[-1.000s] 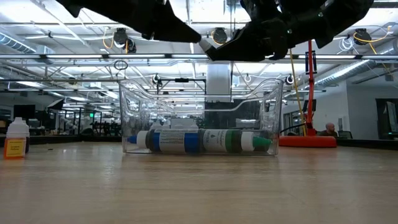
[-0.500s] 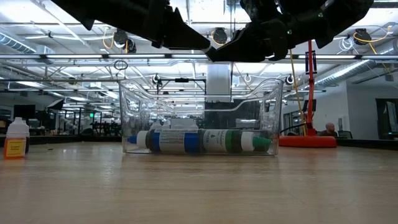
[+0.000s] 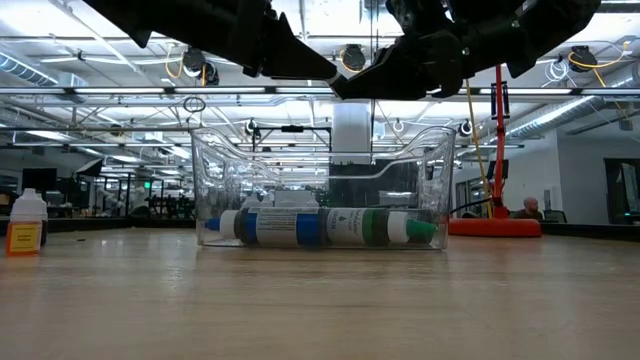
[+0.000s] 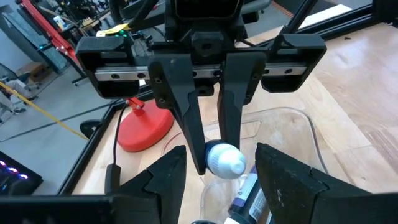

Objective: Pick & Place food coloring
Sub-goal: Put the small blue food coloring bottle into the transparent bin

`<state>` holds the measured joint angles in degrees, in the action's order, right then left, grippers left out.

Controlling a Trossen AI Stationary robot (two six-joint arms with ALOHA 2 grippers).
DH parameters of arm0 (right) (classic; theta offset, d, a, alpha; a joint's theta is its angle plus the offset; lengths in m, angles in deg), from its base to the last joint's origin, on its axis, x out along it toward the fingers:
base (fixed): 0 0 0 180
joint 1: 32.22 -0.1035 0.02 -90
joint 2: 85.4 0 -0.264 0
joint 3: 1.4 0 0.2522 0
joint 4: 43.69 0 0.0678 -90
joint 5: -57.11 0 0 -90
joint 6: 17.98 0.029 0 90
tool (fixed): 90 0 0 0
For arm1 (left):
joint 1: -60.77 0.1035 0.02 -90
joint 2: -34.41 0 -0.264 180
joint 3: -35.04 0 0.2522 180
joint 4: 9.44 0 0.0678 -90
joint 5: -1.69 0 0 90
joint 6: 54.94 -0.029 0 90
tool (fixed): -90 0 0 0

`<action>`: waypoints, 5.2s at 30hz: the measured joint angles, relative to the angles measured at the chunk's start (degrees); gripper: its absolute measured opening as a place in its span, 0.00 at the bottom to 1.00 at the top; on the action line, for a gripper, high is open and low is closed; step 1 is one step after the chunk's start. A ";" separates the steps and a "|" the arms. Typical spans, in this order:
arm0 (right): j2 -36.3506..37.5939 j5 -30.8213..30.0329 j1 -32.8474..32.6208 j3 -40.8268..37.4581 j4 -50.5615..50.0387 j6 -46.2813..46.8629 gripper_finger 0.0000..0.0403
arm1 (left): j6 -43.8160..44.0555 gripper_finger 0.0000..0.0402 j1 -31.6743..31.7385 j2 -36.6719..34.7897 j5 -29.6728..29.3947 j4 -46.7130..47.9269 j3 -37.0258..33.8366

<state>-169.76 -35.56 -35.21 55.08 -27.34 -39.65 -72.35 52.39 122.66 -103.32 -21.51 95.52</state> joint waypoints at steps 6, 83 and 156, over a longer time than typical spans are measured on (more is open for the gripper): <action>0.00 0.00 0.00 0.00 0.04 0.00 0.10 | 0.04 0.45 0.00 0.00 0.02 0.11 0.00; 0.00 -0.30 -0.02 -0.13 -0.63 7.56 0.42 | 21.20 0.15 9.46 20.45 15.60 58.64 27.41; 0.00 -0.02 -0.07 0.02 -3.39 7.69 0.43 | 92.23 0.49 -3.26 -20.49 12.04 88.08 -10.93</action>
<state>-169.76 -35.58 -35.27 55.11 -30.73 -31.97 19.89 49.13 102.16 -91.27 66.58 84.59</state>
